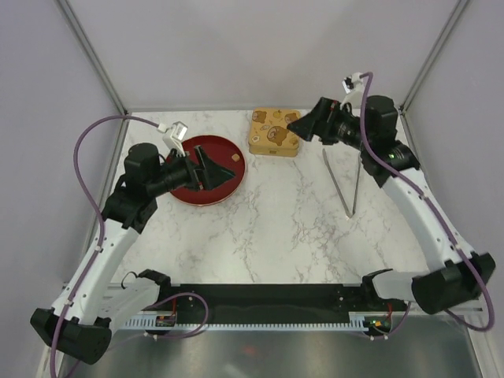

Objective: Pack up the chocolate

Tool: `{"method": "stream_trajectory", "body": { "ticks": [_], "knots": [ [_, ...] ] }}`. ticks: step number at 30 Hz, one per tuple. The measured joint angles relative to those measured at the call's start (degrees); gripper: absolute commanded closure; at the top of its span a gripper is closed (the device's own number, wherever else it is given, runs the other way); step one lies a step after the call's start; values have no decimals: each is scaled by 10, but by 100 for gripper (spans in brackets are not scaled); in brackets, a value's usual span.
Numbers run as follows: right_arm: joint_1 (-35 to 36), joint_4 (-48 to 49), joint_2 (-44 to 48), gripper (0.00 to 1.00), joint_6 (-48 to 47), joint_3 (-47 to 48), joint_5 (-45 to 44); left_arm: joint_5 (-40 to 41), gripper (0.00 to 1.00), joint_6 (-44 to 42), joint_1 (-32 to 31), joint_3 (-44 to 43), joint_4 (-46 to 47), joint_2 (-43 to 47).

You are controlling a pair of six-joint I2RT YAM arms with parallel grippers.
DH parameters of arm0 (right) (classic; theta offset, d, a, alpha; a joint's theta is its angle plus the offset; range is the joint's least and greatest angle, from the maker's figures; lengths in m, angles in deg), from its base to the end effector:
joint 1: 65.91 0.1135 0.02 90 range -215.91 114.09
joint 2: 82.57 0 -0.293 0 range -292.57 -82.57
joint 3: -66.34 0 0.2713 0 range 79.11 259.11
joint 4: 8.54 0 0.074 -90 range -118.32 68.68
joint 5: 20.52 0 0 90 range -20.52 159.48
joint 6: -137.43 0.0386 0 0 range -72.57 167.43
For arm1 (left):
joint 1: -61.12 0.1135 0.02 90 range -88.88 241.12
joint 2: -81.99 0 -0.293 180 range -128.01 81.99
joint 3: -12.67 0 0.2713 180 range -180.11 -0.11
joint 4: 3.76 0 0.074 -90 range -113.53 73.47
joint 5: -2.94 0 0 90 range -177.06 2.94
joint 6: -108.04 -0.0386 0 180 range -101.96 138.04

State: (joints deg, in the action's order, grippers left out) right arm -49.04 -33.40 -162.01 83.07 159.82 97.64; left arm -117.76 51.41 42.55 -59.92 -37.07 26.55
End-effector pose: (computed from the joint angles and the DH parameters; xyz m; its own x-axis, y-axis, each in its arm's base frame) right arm 0.3159 0.1148 0.4471 -0.5536 0.3690 -0.7466 -0.4638 0.6081 0.6443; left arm 0.1985 -0.0875 0.4050 -0.6266 -0.2884 -0.7240 0.4718 0.5990 -0.6470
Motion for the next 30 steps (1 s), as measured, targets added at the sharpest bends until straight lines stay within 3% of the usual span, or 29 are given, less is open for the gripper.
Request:
{"method": "stream_trajectory", "body": {
  "ticks": [4, 9, 20, 30],
  "knots": [
    [2, -92, 136, 2, -62, -97, -62, -10, 0, -11, -11, 30, -26, 51],
    [2, -174, 221, 2, -94, -183, -99, -9, 0, -13, -18, 72, -45, 106],
    [2, -186, 236, 2, -73, -286, -103, 6, 0, -14, -26, 87, -56, 127],
    [2, -129, 250, 2, -64, -318, -100, 19, 0, -23, -42, 97, -62, 92]
  ]
}}
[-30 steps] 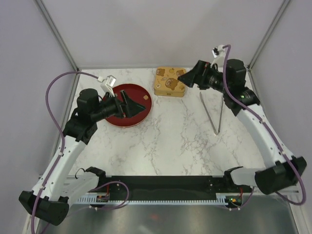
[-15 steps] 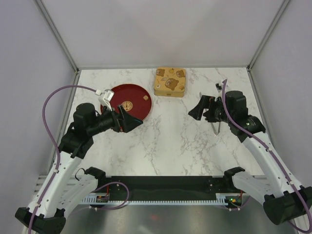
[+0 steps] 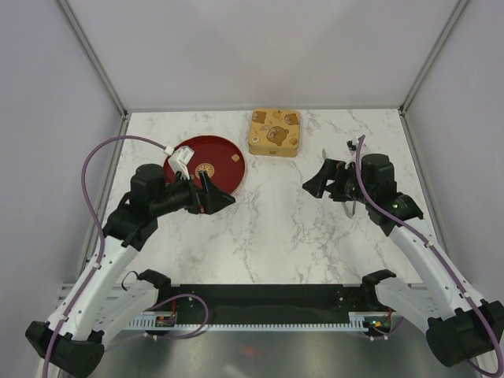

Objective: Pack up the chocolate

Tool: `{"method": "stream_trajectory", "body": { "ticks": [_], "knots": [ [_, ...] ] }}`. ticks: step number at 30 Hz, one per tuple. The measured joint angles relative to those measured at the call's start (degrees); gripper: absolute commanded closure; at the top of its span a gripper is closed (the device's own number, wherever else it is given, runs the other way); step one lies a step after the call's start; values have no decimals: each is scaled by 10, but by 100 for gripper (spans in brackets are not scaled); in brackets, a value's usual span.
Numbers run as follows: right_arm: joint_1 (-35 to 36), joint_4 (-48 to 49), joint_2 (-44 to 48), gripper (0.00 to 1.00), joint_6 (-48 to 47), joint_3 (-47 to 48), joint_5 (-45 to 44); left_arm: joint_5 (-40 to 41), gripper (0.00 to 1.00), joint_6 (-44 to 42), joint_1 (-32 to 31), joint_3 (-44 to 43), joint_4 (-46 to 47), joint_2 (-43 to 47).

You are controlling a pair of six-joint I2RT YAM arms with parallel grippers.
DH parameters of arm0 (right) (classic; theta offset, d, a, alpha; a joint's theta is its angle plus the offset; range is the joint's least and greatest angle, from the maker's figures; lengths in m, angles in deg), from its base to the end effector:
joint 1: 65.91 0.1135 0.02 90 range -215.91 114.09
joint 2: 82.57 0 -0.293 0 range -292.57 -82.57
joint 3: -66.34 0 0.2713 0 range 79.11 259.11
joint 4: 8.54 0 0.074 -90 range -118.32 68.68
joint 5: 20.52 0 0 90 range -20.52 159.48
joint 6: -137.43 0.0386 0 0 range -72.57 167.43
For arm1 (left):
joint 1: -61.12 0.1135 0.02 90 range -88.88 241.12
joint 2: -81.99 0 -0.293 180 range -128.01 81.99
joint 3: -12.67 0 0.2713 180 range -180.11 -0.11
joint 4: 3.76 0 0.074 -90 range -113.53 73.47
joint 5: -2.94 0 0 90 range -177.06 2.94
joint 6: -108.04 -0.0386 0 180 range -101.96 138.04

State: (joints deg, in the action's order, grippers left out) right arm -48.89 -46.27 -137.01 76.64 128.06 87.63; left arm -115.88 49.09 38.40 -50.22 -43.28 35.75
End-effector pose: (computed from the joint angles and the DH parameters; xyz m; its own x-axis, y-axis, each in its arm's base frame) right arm 0.2012 0.0742 0.3301 -0.6840 0.2756 -0.6754 -0.2304 0.7969 0.5585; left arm 0.1557 -0.0854 0.3609 -0.6930 -0.1998 -0.6927 0.4560 0.6228 -0.6357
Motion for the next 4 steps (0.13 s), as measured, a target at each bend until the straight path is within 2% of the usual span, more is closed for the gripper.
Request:
{"method": "stream_trajectory", "body": {
  "ticks": [4],
  "knots": [
    [0, 19, 0, 2, 6, -2, 4, 4, 0, -3, -2, 0, -2, 0]
  ]
}}
